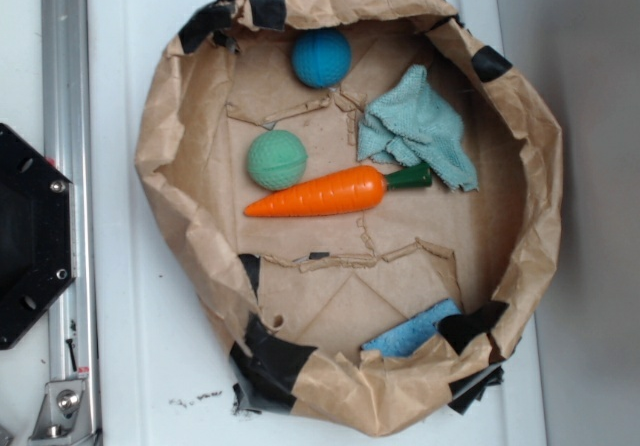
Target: Grab the blue cloth.
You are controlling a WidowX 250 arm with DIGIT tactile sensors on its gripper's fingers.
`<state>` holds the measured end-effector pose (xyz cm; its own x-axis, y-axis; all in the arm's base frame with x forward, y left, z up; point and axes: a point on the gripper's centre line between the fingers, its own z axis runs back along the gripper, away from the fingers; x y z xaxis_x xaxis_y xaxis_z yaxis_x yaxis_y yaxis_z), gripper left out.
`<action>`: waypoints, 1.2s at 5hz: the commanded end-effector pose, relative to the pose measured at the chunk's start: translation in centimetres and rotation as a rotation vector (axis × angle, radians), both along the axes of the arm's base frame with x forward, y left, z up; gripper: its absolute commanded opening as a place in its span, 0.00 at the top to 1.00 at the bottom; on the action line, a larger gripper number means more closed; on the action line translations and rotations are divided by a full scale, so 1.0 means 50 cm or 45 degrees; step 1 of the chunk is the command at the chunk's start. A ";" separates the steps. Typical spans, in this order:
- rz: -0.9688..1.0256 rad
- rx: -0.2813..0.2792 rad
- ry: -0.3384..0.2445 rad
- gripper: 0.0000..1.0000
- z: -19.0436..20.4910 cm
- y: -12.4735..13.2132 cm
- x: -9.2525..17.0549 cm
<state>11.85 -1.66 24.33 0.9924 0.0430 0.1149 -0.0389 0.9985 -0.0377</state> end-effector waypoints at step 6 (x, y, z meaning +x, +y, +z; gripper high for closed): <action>0.478 0.064 -0.226 0.00 -0.274 0.178 0.363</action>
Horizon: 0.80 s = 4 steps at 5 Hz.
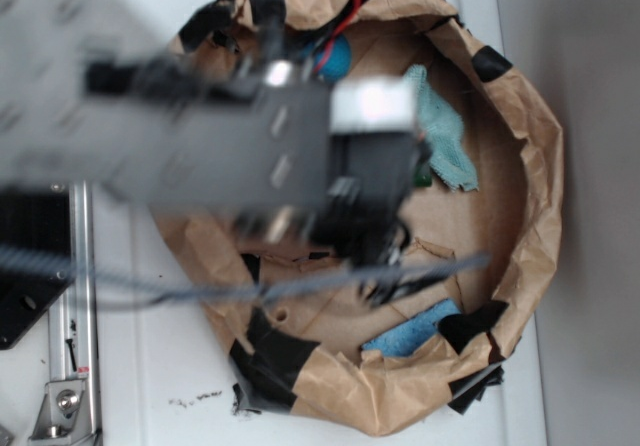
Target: Grab the blue cloth.
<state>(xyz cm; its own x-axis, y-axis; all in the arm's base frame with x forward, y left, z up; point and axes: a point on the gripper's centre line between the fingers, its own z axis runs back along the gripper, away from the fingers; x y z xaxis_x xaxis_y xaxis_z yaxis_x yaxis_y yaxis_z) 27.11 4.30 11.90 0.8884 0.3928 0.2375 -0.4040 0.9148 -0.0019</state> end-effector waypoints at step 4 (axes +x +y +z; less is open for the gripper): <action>-0.076 -0.055 -0.080 0.00 -0.099 0.049 0.085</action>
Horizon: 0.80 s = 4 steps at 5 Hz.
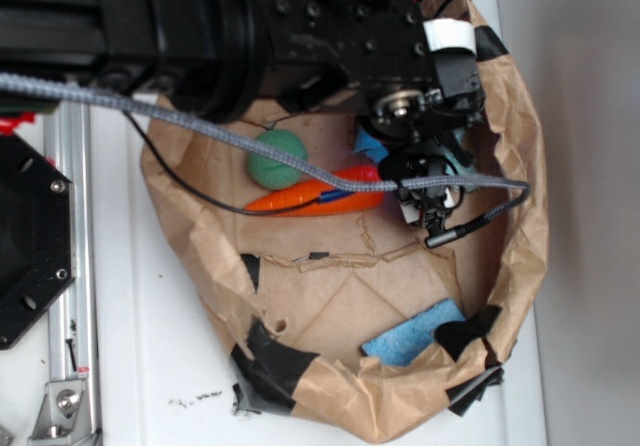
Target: Grab the blue cloth.
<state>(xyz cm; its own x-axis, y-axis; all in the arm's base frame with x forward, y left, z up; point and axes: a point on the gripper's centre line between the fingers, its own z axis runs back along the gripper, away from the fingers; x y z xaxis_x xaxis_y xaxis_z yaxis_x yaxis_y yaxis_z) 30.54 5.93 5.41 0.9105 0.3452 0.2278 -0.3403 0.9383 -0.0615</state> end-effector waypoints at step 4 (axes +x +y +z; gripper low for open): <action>0.208 -0.031 -0.107 0.00 -0.025 0.047 0.082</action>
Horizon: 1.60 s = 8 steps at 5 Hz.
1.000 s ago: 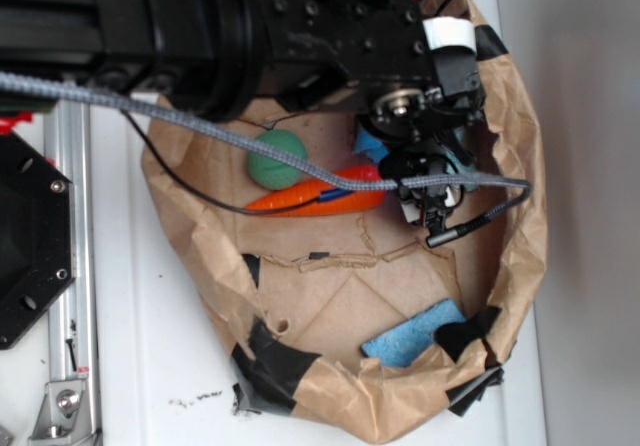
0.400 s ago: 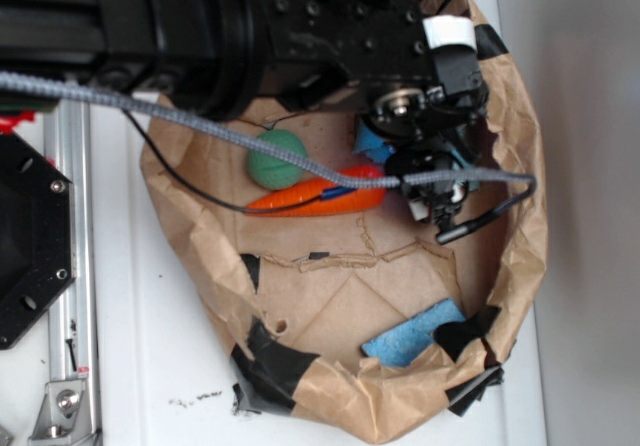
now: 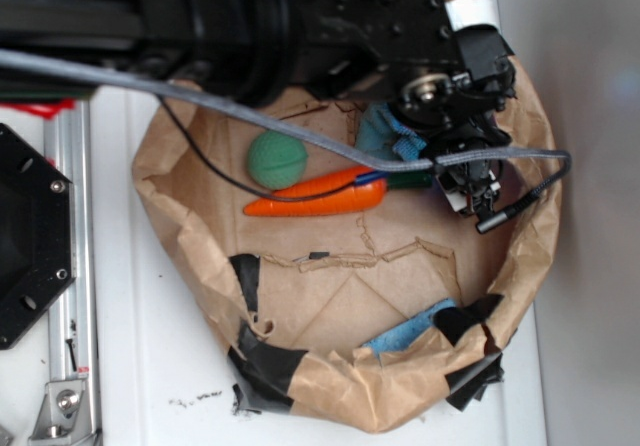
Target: Grab the blue cloth.
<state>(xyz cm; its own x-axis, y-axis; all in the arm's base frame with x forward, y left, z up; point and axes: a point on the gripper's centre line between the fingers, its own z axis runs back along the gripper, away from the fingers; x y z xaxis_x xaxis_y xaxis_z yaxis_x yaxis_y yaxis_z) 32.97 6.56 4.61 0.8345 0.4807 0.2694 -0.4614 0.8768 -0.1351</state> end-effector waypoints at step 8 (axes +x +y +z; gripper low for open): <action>-0.476 0.644 0.637 1.00 0.232 -0.125 -0.096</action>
<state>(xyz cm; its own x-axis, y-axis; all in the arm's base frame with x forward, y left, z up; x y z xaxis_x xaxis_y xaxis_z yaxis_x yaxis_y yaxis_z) 27.44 0.93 13.96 0.9834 0.0957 -0.1542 -0.0135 0.8858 0.4639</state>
